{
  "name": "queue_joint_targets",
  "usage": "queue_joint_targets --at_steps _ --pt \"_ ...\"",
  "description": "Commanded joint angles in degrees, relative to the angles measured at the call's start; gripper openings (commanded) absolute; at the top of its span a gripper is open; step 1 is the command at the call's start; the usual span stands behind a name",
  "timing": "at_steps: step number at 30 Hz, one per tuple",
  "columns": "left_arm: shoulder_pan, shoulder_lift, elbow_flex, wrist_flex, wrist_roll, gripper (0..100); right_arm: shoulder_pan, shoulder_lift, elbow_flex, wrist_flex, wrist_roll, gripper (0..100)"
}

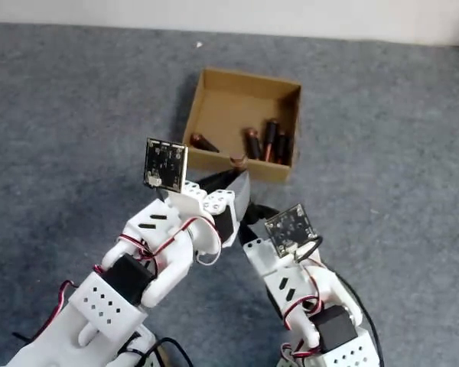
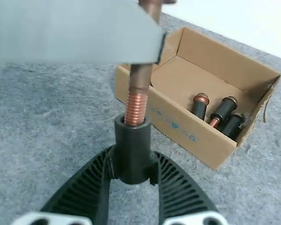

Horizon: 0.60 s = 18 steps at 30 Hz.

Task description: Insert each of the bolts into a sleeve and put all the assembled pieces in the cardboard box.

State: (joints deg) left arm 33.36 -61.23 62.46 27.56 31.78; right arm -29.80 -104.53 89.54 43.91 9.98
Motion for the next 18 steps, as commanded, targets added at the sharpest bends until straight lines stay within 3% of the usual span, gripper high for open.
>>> queue_joint_targets --at_steps 1,13,15,18 --pt "2.15 -0.84 0.66 0.18 0.35 0 1.19 -0.75 -0.57 0.22 0.26 0.5" --pt "6.99 -0.84 2.42 7.91 0.00 1 3.56 -0.75 -0.48 0.22 0.09 0.5" --pt "6.99 -0.84 2.33 8.79 -4.13 3 3.65 -0.75 -0.48 0.22 0.09 0.5" --pt "6.90 -0.84 2.42 11.52 -12.13 14 3.65 -0.75 -0.48 0.22 0.09 0.5"
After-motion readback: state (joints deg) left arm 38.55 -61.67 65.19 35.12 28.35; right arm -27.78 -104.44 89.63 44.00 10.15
